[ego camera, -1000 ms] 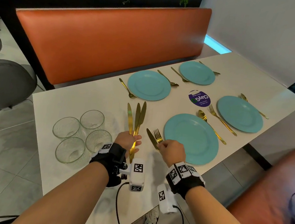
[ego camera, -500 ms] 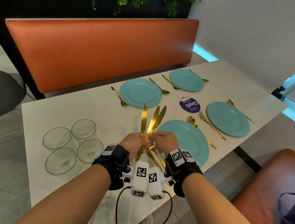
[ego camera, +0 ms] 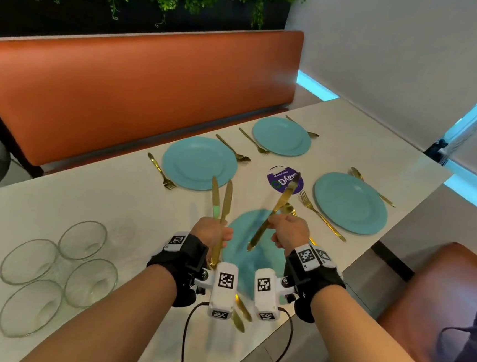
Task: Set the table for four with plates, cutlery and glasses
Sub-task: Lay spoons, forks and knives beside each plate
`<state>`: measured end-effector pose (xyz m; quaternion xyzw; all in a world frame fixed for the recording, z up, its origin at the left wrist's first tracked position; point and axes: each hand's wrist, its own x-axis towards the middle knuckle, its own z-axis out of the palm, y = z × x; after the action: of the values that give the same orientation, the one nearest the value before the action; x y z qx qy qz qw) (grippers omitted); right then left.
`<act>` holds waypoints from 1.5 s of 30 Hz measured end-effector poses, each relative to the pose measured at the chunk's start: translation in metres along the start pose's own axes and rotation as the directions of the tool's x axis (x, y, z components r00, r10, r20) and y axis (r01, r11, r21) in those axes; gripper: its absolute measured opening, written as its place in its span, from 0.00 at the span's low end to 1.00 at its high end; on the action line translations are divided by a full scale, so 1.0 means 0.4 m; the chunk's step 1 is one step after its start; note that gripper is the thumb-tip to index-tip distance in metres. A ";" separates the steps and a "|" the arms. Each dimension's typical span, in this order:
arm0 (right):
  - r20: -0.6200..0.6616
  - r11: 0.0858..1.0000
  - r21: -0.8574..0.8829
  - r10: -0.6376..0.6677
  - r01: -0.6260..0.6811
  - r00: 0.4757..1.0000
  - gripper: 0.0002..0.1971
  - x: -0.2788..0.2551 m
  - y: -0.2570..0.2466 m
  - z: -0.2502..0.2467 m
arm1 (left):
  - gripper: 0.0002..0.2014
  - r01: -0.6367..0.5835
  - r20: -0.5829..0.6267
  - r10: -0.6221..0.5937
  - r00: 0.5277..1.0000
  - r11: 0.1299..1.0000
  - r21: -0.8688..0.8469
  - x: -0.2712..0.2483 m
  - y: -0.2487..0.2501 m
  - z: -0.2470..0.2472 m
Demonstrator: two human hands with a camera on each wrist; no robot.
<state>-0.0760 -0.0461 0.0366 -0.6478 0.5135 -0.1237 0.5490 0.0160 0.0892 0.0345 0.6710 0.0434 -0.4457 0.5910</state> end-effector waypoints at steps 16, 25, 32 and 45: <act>0.100 0.326 -0.937 -0.103 0.129 0.990 0.12 0.336 0.062 -0.237 | 0.11 -0.034 -0.142 0.038 0.989 0.999 0.028 0.183 0.142 0.128; 0.191 0.163 -0.962 -0.172 0.219 0.966 0.14 0.367 0.126 -0.235 | 0.13 -0.011 -0.178 0.015 0.984 1.000 0.021 0.210 0.140 0.155; 0.173 0.228 -0.950 -0.185 0.214 0.967 0.16 0.371 0.131 -0.240 | 0.07 -0.009 -0.169 0.011 0.986 1.000 0.014 0.213 0.151 0.176; 0.135 0.296 -0.938 -0.160 0.179 0.978 0.14 0.374 0.127 -0.245 | 0.15 0.011 -0.185 -0.006 0.983 1.000 0.025 0.230 0.149 0.189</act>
<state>-0.1077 -0.2165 -0.0304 -0.8970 0.4132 0.1474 0.0549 0.0647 -0.0345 0.0268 0.7170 0.0951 -0.3843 0.5737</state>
